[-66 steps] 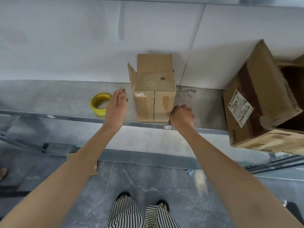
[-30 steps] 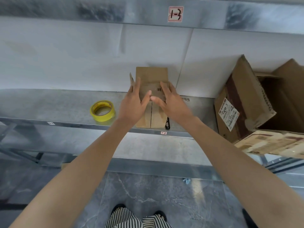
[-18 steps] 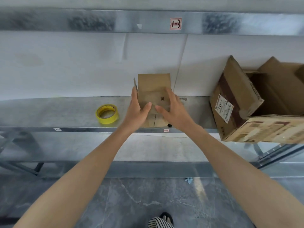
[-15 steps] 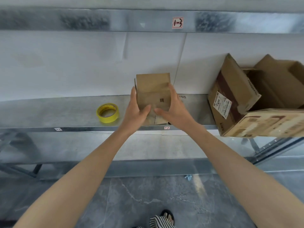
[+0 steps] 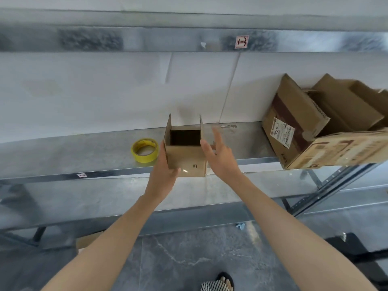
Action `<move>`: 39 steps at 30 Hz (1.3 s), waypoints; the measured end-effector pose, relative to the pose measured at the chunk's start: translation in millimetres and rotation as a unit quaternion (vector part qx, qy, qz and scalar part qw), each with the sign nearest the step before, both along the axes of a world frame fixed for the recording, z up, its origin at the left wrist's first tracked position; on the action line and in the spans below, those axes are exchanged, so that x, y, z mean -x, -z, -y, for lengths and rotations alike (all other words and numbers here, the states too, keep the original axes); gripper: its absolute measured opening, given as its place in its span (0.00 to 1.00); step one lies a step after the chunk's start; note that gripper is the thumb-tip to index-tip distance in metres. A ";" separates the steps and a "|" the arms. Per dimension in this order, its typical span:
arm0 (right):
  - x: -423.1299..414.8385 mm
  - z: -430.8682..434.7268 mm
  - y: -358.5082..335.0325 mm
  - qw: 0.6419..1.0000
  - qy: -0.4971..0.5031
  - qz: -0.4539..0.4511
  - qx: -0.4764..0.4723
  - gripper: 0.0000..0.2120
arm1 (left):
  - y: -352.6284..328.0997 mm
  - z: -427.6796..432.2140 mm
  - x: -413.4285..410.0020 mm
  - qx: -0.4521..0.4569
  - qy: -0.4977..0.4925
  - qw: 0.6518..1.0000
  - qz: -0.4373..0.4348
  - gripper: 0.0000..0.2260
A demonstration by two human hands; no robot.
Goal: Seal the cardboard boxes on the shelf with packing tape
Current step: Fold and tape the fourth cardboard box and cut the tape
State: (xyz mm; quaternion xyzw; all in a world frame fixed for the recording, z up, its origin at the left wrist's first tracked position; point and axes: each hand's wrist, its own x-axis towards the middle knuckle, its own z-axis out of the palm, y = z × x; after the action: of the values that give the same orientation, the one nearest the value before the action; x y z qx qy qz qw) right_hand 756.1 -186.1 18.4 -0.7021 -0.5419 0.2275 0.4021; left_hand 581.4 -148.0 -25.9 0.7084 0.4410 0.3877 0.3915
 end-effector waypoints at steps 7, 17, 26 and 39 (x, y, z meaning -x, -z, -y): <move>3.9 -8.1 -1.4 0.993 0.006 0.021 0.116 0.25 | 18.1 7.9 10.1 -0.028 -0.008 0.989 -0.143 0.42; -44.7 4.4 -16.7 0.991 0.025 0.099 0.083 0.24 | 14.0 14.5 -5.1 -0.110 -0.005 0.962 -0.248 0.42; -161.7 21.3 -30.5 0.984 0.090 0.141 0.057 0.26 | -10.7 8.1 -81.4 -0.117 0.006 0.956 -0.268 0.36; -233.5 4.5 -3.8 0.871 0.078 0.449 0.183 0.17 | -5.3 17.2 -163.9 -0.092 0.041 0.948 -0.303 0.30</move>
State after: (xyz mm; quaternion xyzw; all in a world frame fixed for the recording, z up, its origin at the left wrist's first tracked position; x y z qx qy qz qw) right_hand 989.6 -190.7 22.2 -0.8297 -0.5560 -0.0488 -0.0035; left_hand 745.3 -165.2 -20.6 0.8429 0.4722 0.1768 0.1881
